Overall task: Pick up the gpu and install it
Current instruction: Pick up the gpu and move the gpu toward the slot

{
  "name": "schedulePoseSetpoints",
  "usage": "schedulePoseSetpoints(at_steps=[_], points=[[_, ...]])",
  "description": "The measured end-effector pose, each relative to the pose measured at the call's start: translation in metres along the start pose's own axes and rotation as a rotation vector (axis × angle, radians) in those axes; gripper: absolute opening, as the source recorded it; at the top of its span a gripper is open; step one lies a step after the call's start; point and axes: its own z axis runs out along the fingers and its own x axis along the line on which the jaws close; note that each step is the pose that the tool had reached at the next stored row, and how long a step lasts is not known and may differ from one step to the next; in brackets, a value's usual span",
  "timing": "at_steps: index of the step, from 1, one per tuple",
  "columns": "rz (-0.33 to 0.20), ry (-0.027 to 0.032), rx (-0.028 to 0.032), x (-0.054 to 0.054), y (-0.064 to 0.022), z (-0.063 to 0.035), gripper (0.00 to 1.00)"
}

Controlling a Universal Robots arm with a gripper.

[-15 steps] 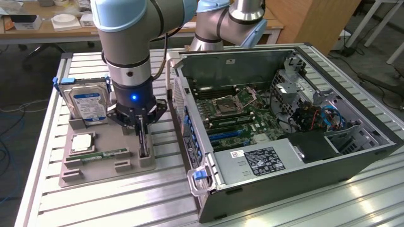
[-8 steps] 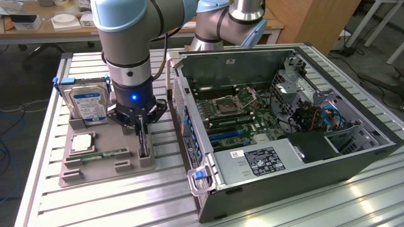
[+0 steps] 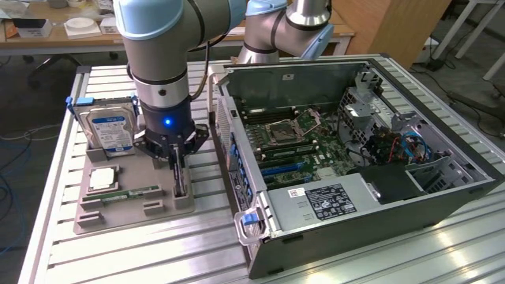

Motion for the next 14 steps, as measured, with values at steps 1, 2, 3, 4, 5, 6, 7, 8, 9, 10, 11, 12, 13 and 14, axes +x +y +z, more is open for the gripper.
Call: schedulePoseSetpoints(at_steps=[1, 2, 3, 4, 5, 6, 7, 8, 9, 10, 11, 12, 13, 14], points=[[0.0, -0.0013, -0.0007, 0.0, 0.0001, -0.0005, 0.26], [0.0, -0.0016, -0.0005, 0.0, 0.0001, -0.0017, 0.26], [0.0, -0.0018, -0.0001, 0.0, 0.0, -0.0033, 0.26], [0.0, -0.0025, 0.0, 0.0, 0.0001, -0.0052, 0.26], [0.0, -0.0037, -0.0001, 0.0, 0.0001, -0.0068, 0.26], [0.0, -0.0044, -0.0002, 0.0, 0.0001, -0.0081, 0.26], [0.0, -0.005, -0.0001, 0.0, 0.0001, -0.0096, 0.26], [0.0, -0.0057, -0.0001, 0.0, 0.0002, -0.0108, 0.26], [0.0, -0.0061, -0.0001, 0.0, 0.0002, -0.0123, 0.26], [0.0, -0.0064, -0.0001, 0.0, 0.0002, -0.0137, 0.26], [0.0, -0.0067, -0.0002, 0.0, 0.0002, -0.0152, 0.26], [0.0, -0.0071, -0.0002, 0.0, 0.0003, -0.017, 0.26], [0.0, -0.0072, -0.0001, 0.0, 0.0003, -0.0188, 0.26], [0.0, -0.0073, -0.0002, 0.0, 0.0003, -0.0208, 0.26]])
